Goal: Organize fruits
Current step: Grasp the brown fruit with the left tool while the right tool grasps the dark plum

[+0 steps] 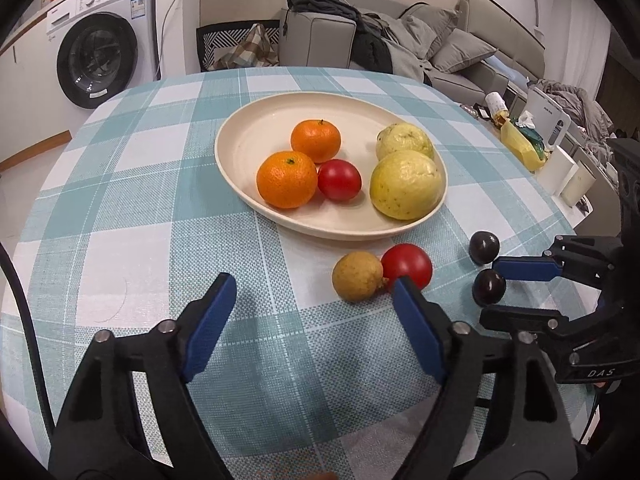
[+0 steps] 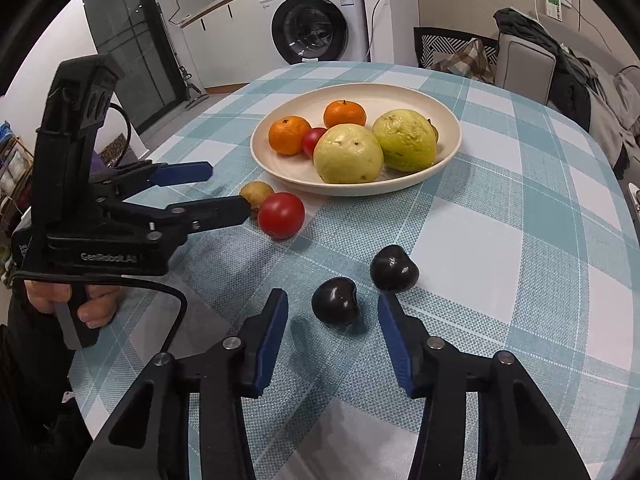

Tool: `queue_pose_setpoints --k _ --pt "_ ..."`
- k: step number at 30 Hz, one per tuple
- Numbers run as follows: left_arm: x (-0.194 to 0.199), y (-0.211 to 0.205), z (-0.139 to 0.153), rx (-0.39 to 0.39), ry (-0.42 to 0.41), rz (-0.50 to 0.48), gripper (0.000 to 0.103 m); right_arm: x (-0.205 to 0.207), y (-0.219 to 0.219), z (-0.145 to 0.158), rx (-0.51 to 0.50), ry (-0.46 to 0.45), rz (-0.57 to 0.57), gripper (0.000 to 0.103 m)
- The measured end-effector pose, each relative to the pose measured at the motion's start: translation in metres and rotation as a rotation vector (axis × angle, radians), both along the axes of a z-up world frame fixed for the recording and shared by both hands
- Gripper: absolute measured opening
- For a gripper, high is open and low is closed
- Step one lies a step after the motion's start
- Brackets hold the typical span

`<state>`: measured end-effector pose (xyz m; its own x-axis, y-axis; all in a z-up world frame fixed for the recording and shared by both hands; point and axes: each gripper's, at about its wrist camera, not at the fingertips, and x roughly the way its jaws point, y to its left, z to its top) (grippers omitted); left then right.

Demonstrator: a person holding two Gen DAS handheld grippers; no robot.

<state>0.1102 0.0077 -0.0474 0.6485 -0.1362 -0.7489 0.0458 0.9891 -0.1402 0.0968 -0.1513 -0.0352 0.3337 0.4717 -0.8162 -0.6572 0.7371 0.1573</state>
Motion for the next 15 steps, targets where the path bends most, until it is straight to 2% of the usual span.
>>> queue_pose_setpoints --k 5,8,10,12,13,15 --pt "0.0027 -0.0035 -0.0024 0.002 0.012 -0.024 0.066 -0.0017 0.0026 0.0002 -0.001 -0.006 0.014 0.045" --pt "0.0038 -0.0063 -0.0031 0.006 0.017 -0.036 0.058 -0.0036 0.0042 -0.0008 -0.004 -0.008 0.021 0.042" --pt "0.0052 -0.0066 -0.0044 0.005 0.026 -0.041 0.049 -0.0038 0.0049 -0.0015 -0.007 -0.009 0.025 0.040" --pt "0.0057 -0.0067 -0.0047 0.005 0.027 -0.042 0.047 -0.0041 0.0058 -0.0015 -0.013 -0.014 0.027 0.040" --pt "0.0056 -0.0070 -0.0046 0.000 0.026 -0.051 0.041 -0.0041 0.0058 -0.0017 -0.013 -0.015 0.028 0.039" --pt "0.0062 -0.0081 -0.0046 -0.001 0.026 -0.060 0.037 -0.0046 0.0058 -0.0014 -0.015 -0.020 0.030 0.038"
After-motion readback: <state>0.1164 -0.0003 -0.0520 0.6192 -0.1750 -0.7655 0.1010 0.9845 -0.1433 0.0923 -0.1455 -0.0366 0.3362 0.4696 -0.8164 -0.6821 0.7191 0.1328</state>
